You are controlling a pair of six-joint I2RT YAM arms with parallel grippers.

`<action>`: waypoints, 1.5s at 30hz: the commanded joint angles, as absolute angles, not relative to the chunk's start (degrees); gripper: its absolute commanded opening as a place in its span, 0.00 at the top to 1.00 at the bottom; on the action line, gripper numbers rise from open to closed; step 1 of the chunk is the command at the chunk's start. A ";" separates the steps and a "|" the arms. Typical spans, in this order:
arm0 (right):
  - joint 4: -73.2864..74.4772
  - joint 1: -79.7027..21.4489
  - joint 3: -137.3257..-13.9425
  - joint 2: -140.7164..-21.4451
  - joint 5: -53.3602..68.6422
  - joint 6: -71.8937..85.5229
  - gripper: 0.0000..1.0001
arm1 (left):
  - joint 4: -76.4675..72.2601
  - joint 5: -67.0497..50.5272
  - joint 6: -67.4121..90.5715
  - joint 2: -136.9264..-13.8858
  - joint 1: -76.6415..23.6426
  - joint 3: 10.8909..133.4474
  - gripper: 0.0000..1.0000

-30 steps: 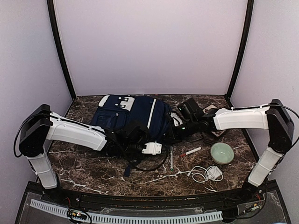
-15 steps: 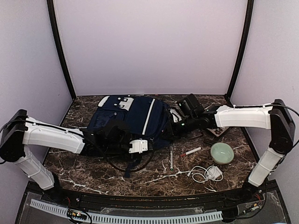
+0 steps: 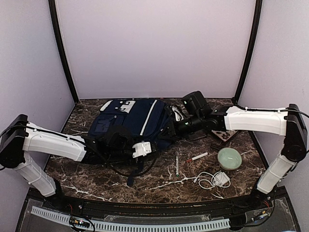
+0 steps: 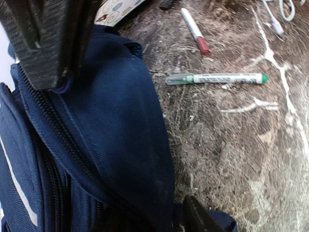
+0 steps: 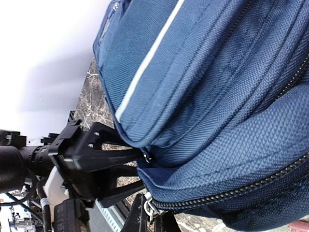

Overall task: Pack the student bag
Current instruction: Zip the student bag into the largest pocket of the bag.

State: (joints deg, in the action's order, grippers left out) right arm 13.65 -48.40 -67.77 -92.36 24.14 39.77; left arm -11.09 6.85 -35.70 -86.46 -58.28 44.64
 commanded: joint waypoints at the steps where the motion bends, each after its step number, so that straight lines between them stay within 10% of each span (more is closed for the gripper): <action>1: 0.96 -49.45 -72.42 -90.67 28.95 40.15 1.00 | -15.09 11.61 -36.20 -88.90 -58.18 47.75 0.69; 4: 4.26 -49.27 -72.62 -90.25 27.26 38.14 1.00 | -15.20 12.96 -35.33 -89.30 -58.18 48.31 1.00; 27: 43.62 -23.67 -81.05 -97.85 1.31 12.42 1.00 | 14.40 5.68 -27.81 -70.61 -58.18 42.46 1.00; 35: 38.71 -26.89 -79.55 -99.72 11.76 11.21 1.00 | 11.12 7.15 -15.87 -64.82 -51.13 39.97 1.00; 40: 29.36 -34.50 -72.79 -99.19 20.78 16.21 1.00 | 8.09 8.28 -3.62 -62.38 -39.09 40.16 0.29; 45: 19.77 -43.97 -71.79 -102.24 26.88 21.40 1.00 | 9.08 7.42 1.76 -60.55 -38.06 40.45 0.14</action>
